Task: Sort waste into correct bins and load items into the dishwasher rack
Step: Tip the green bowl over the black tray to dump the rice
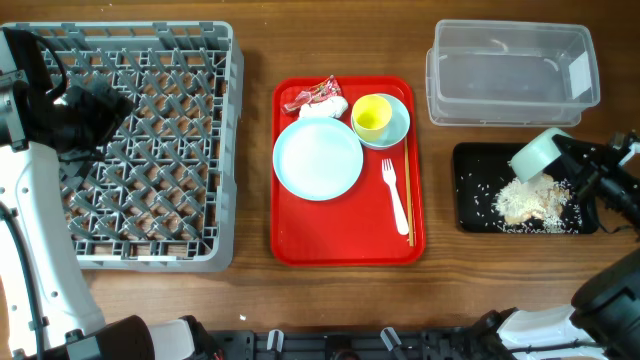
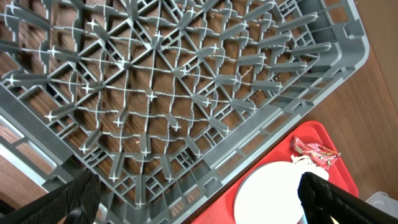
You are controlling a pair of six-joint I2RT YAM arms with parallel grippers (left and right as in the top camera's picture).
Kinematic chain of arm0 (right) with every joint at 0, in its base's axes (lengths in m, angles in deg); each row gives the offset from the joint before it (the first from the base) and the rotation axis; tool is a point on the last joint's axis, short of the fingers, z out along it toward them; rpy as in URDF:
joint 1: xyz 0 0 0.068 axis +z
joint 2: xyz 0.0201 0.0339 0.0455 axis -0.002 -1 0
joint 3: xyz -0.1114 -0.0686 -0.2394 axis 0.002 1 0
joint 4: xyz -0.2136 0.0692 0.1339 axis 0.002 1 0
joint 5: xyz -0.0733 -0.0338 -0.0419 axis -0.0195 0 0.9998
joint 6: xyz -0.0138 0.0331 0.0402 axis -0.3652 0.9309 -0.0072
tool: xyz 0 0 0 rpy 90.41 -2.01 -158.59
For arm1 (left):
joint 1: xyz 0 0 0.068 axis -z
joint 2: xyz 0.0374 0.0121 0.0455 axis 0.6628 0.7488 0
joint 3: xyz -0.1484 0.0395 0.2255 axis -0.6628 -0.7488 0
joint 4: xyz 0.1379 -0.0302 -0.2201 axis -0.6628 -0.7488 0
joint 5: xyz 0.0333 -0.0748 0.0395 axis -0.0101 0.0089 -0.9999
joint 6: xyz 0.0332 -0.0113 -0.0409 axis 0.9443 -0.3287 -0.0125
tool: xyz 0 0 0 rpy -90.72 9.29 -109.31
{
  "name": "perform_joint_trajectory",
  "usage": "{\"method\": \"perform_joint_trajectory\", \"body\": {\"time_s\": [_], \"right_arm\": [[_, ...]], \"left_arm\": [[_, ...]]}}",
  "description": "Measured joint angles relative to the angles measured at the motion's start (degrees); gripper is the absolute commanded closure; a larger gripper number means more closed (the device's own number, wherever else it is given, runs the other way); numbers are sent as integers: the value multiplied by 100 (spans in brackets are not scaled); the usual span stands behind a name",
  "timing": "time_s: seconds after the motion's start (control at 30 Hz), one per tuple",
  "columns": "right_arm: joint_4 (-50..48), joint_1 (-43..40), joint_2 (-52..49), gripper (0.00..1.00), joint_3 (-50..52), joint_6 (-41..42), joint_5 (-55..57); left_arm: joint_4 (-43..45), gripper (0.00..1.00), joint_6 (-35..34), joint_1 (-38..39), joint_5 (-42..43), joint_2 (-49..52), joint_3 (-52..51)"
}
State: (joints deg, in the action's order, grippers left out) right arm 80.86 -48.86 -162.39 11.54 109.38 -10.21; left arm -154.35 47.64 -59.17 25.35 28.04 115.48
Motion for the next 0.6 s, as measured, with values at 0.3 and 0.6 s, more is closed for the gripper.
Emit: {"method": "perform_joint_trajectory", "body": {"time_s": [0.3,0.6], "right_arm": [[-422,2,-9,96,7,166,-553],[-549,2,-9,96,7,688,-1064]], "left_arm": [[-2,0,0,0,0,0,0],[0,0,0,0,0,0,0]]}}
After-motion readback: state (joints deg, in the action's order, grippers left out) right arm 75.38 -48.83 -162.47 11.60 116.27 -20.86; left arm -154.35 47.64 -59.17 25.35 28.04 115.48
